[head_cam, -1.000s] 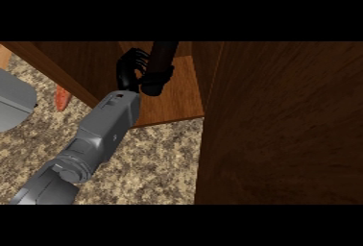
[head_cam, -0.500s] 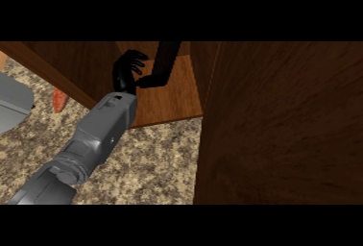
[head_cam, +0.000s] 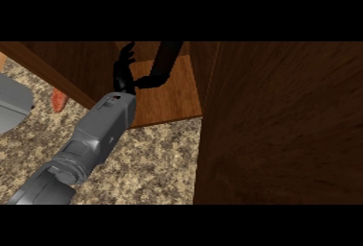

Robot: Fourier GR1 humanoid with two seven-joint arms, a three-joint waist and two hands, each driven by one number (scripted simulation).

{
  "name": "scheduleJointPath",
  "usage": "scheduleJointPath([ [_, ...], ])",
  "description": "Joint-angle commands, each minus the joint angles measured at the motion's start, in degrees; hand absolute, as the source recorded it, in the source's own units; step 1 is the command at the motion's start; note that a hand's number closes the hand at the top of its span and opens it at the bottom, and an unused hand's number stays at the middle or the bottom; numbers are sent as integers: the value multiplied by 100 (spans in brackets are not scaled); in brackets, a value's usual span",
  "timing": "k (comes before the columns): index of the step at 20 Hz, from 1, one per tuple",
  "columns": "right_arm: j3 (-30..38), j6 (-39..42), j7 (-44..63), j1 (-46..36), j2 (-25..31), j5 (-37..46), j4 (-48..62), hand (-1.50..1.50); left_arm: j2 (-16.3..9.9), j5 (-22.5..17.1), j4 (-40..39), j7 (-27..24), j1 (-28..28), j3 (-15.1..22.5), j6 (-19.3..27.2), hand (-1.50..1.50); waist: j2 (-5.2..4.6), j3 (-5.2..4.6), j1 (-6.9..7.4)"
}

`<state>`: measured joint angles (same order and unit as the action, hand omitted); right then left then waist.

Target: Pick up the wine, place it into the cabinet and close the cabinet

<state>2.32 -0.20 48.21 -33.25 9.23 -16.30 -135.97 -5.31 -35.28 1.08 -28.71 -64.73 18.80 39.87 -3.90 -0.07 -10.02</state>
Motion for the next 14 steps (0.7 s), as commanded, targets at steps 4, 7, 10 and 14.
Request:
scheduleJointPath([
  [4, -81, -71, 130, -48, -11, -16, -177, -150, -388, 160, -102, -119, 188, 138, -297, -150, 18, -28, 91],
  [7, -109, -61, 110, -84, -4, 21, -154, -150, -410, 242, -101, -237, 88, 215, -398, -150, 42, -26, 142],
  [10, 10, -4, 44, -18, 11, -103, -98, -150, -413, 360, -49, -282, 84, 336, -905, -150, 58, -14, 199],
  [14, -46, -130, 142, 32, -33, -1, -264, -150, -386, 337, 229, -340, -45, 314, -1754, -150, 163, -19, 312],
])
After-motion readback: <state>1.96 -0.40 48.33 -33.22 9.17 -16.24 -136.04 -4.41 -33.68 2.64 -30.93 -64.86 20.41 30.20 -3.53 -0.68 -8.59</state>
